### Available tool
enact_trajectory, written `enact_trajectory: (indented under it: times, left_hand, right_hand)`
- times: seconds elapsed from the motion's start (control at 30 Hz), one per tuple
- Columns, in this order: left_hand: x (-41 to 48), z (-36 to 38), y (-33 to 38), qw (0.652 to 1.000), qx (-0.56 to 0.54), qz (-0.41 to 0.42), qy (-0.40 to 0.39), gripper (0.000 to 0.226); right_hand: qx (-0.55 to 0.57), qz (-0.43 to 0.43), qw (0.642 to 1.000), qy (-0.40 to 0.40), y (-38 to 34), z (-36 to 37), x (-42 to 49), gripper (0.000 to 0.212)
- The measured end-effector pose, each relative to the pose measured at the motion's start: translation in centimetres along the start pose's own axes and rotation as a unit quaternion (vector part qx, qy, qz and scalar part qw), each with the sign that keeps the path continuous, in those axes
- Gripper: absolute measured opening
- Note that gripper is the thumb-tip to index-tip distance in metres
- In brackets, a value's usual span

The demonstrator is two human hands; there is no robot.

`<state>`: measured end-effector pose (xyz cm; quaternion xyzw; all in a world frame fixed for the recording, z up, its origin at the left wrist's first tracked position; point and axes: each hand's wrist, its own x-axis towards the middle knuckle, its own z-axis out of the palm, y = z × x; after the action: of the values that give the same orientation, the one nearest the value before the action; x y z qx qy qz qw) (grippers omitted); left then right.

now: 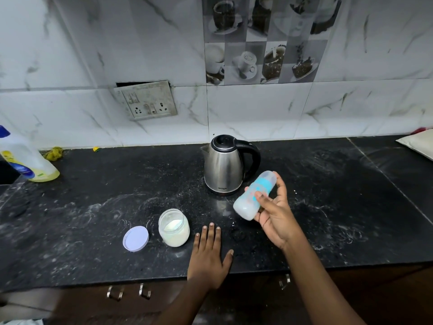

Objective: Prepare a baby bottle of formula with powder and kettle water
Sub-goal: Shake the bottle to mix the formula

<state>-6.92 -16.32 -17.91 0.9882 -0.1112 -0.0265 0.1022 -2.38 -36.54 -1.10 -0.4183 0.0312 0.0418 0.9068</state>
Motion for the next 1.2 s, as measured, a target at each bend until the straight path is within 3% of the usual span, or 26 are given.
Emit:
enact_trajectory:
  times: [0.17, 0.27, 0.4, 0.5, 0.63, 0.73, 0.87, 0.97, 1.1, 1.2]
  left_hand:
    - [-0.1, -0.1, 0.1, 1.000, -0.009, 0.002, 0.011, 0.087]
    - [0.0, -0.1, 0.1, 1.000, -0.001, 0.003, 0.004, 0.088]
    - [0.0, 0.0, 0.0, 1.000, -0.001, 0.001, 0.002, 0.088]
    - [0.0, -0.1, 0.1, 1.000, -0.004, -0.001, 0.005, 0.088]
    - [-0.1, -0.1, 0.0, 1.000, -0.004, -0.002, 0.004, 0.088]
    - [0.0, -0.1, 0.1, 1.000, 0.001, -0.002, 0.001, 0.089]
    - [0.0, 0.0, -0.1, 1.000, -0.001, -0.002, -0.001, 0.088]
    - [0.0, 0.0, 0.0, 1.000, 0.000, -0.001, -0.004, 0.088]
    - [0.0, 0.0, -0.1, 1.000, 0.004, 0.000, -0.007, 0.089]
    - [0.0, -0.1, 0.0, 1.000, 0.006, -0.002, -0.005, 0.089]
  right_hand:
    - [-0.072, 0.021, 0.994, -0.079, -0.4, 1.3, -0.3, 0.087]
    - [-0.031, -0.001, 0.999, -0.037, -0.7, 1.3, -0.6, 0.086]
    - [-0.083, 0.013, 0.992, -0.090, -0.7, 1.6, -0.8, 0.090]
    - [-0.017, -0.023, 0.999, -0.021, -1.0, 1.3, -0.6, 0.086]
    - [-0.102, 0.001, 0.991, -0.090, -1.4, 1.4, -0.8, 0.090]
    - [-0.028, -0.043, 0.998, -0.025, -1.6, 1.4, -0.8, 0.087]
    - [-0.099, -0.029, 0.993, -0.061, -1.8, 2.0, -1.0, 0.088]
    - [-0.068, -0.045, 0.997, -0.013, -2.1, 1.9, -0.8, 0.089]
    - [-0.162, -0.006, 0.983, -0.085, -2.3, 2.3, -0.8, 0.089]
    - [-0.114, -0.007, 0.993, -0.014, -2.3, 2.1, -0.3, 0.084]
